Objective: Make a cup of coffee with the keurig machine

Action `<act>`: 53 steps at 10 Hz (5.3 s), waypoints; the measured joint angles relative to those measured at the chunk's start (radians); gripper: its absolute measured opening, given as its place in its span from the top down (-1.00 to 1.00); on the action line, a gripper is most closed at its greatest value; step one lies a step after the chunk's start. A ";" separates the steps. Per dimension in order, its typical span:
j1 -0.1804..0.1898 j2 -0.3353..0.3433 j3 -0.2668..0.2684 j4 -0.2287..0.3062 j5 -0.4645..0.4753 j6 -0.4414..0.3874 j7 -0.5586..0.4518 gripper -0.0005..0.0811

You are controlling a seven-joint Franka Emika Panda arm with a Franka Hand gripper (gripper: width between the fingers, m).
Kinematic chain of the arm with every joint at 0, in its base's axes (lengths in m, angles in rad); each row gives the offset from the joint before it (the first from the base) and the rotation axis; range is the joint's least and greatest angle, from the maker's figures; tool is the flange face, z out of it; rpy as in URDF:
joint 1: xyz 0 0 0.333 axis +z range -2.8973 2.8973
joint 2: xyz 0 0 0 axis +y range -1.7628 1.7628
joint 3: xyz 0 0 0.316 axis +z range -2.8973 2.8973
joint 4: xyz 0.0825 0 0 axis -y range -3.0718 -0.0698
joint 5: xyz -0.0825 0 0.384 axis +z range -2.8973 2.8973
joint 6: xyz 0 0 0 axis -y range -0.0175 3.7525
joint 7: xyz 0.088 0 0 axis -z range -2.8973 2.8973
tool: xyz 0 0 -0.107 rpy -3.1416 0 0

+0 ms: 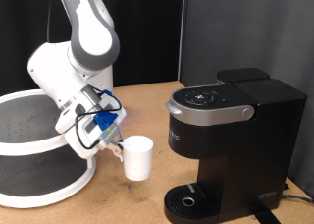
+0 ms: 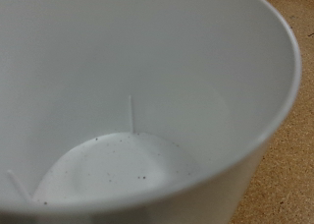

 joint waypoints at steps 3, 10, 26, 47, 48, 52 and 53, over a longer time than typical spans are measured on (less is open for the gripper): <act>0.164 -0.013 -0.126 0.027 0.040 0.064 -0.030 0.82; 0.375 -0.171 -0.220 0.076 0.083 0.212 -0.089 0.82; 0.557 -0.454 -0.268 0.134 0.074 0.523 -0.139 0.82; 0.712 -0.585 -0.366 0.222 0.019 0.631 -0.138 0.25; 0.712 -0.585 -0.366 0.222 0.019 0.640 -0.136 -0.24; 0.677 -0.557 -0.342 0.205 0.057 0.598 -0.127 -0.91; 0.649 -0.513 -0.334 0.191 0.070 0.529 -0.125 -0.97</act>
